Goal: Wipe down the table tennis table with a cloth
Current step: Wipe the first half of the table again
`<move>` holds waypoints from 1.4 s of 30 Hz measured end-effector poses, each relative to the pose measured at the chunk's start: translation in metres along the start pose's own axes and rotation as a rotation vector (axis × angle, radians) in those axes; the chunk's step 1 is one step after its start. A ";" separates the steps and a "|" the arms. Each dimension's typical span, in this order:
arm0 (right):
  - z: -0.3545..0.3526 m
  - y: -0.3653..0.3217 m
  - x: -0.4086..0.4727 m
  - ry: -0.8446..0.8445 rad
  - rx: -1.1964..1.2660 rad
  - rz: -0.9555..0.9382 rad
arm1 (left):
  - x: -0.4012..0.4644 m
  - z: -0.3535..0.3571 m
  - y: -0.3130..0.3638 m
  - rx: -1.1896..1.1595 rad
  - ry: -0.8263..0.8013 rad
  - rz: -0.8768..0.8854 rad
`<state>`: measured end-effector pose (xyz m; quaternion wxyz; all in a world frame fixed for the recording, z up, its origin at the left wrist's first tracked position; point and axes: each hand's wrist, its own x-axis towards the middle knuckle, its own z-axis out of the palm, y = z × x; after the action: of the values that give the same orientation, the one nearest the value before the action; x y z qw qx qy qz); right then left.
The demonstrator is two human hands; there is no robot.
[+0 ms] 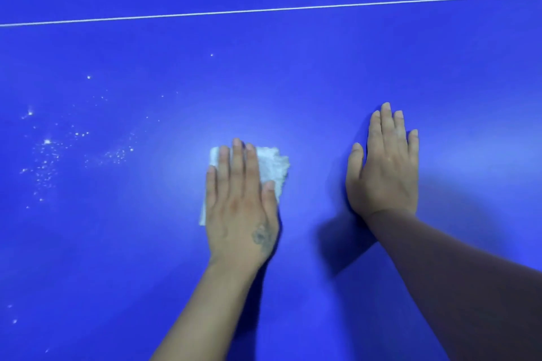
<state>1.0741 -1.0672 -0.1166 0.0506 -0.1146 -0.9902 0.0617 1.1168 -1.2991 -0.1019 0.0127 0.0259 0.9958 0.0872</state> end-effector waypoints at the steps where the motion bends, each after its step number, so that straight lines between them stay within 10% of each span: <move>1: 0.000 0.000 0.000 0.002 0.003 0.003 | 0.015 -0.001 -0.007 0.006 0.014 -0.047; 8: 0.000 -0.001 0.001 0.001 -0.002 0.002 | 0.165 0.004 0.011 -0.037 0.042 -0.233; 19: 0.002 0.001 -0.001 0.005 0.029 -0.006 | 0.083 0.010 0.065 -0.025 -0.004 0.378; 32: 0.001 -0.001 -0.001 -0.016 0.054 0.028 | 0.230 -0.001 0.007 -0.024 0.059 -0.191; 42: 0.000 -0.001 -0.001 -0.010 0.060 0.025 | 0.172 0.022 0.111 -0.076 0.051 0.385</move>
<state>1.0746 -1.0685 -0.1168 0.0481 -0.1253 -0.9866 0.0923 0.9515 -1.1766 -0.1079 -0.0285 0.2129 0.9684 0.1263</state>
